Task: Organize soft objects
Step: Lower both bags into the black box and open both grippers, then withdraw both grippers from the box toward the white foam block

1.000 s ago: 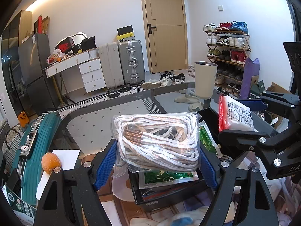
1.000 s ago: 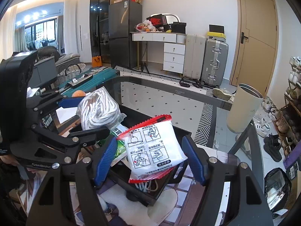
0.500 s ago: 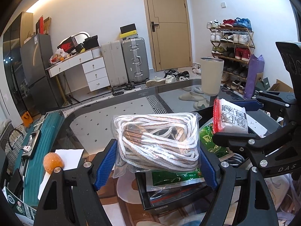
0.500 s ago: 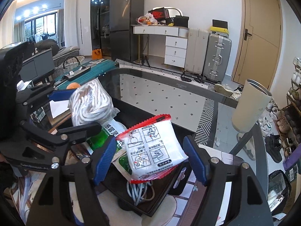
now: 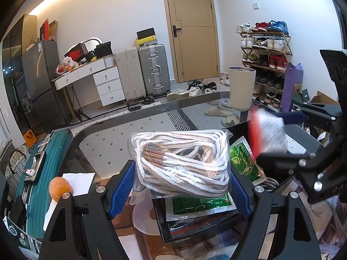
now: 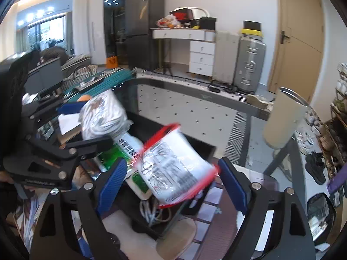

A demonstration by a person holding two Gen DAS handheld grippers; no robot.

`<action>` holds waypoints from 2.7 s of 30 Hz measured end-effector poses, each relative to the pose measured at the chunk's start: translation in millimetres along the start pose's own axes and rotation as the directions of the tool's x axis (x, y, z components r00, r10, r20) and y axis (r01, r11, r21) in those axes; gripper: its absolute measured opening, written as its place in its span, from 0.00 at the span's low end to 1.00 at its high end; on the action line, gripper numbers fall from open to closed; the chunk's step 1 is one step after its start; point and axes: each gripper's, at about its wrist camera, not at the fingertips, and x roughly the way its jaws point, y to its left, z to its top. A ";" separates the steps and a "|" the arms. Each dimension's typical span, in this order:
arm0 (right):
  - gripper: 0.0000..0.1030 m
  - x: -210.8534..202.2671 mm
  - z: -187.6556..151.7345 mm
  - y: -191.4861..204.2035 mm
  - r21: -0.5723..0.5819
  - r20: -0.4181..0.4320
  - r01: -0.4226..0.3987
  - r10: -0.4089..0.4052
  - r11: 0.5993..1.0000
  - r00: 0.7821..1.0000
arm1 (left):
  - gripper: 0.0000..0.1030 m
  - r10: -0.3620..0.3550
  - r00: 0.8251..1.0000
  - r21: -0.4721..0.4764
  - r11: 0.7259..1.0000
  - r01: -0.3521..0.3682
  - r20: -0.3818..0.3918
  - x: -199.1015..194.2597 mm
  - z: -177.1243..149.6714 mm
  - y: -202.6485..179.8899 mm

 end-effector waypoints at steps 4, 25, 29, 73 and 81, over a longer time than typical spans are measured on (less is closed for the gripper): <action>0.84 2.5 -0.4 5.5 -0.010 -0.004 -0.060 0.060 0.998 0.998 | 0.79 0.000 1.000 -0.012 1.000 0.000 -0.005 -1.3 -2.0 4.5; 0.84 -33.6 -14.1 -1.1 0.025 0.026 0.019 -0.020 1.000 0.999 | 0.97 -0.034 0.995 0.023 0.999 0.037 -0.093 9.6 3.2 -14.1; 0.84 -42.4 -17.5 -0.6 0.040 0.032 0.031 -0.033 0.999 0.999 | 0.99 -0.047 0.996 -0.021 0.999 0.045 -0.079 0.8 0.8 -6.0; 0.97 -73.9 -60.5 6.6 0.170 -0.018 0.058 -0.055 0.984 0.998 | 0.99 -0.136 0.983 0.004 0.990 0.138 -0.124 -41.6 -33.2 -9.8; 1.00 -59.8 -69.6 20.7 0.155 -0.072 0.059 -0.049 0.986 0.996 | 0.99 -0.116 0.982 -0.001 0.993 0.117 -0.146 -54.1 -63.9 -4.5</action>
